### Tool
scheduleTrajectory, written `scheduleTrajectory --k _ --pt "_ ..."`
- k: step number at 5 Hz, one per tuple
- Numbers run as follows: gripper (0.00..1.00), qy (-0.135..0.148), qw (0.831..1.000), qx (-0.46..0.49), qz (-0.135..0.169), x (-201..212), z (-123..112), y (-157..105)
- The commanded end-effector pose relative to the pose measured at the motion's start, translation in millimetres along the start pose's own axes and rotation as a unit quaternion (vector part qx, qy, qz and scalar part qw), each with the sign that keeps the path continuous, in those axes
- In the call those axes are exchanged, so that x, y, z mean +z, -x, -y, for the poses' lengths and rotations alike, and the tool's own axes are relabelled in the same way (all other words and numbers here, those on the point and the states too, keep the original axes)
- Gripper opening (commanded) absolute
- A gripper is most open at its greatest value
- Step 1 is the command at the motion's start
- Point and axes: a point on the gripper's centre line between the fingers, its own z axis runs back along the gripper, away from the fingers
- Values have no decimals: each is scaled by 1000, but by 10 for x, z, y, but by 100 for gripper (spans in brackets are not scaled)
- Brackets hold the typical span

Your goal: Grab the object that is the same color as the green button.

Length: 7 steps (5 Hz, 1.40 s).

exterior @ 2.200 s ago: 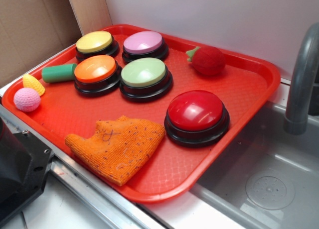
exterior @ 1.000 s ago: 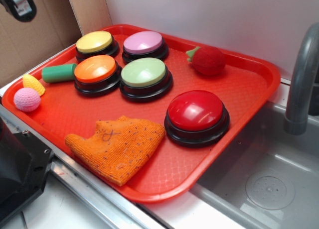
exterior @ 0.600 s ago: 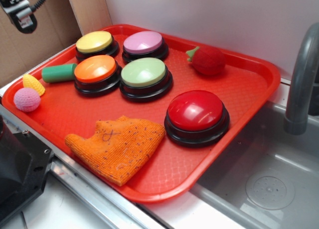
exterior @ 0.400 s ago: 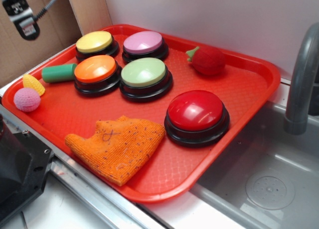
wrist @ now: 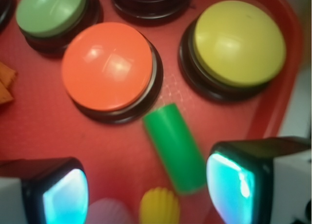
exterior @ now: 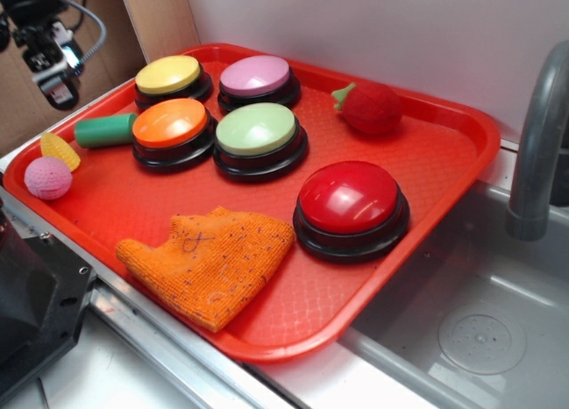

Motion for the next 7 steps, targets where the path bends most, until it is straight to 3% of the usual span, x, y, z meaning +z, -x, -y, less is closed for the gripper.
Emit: scheduleTrajectory --k 1,4,5,6,7 --pt "100 -15 997 -74 7 -246 -166 -59" --pt "100 -4 995 -93 20 -537 -203 65" --pt "86 -21 997 -73 -12 -563 -198 102" --pt "0 -22 997 -80 -2 -557 -181 55" --pt "0 -39 998 -49 -9 -481 -159 30"
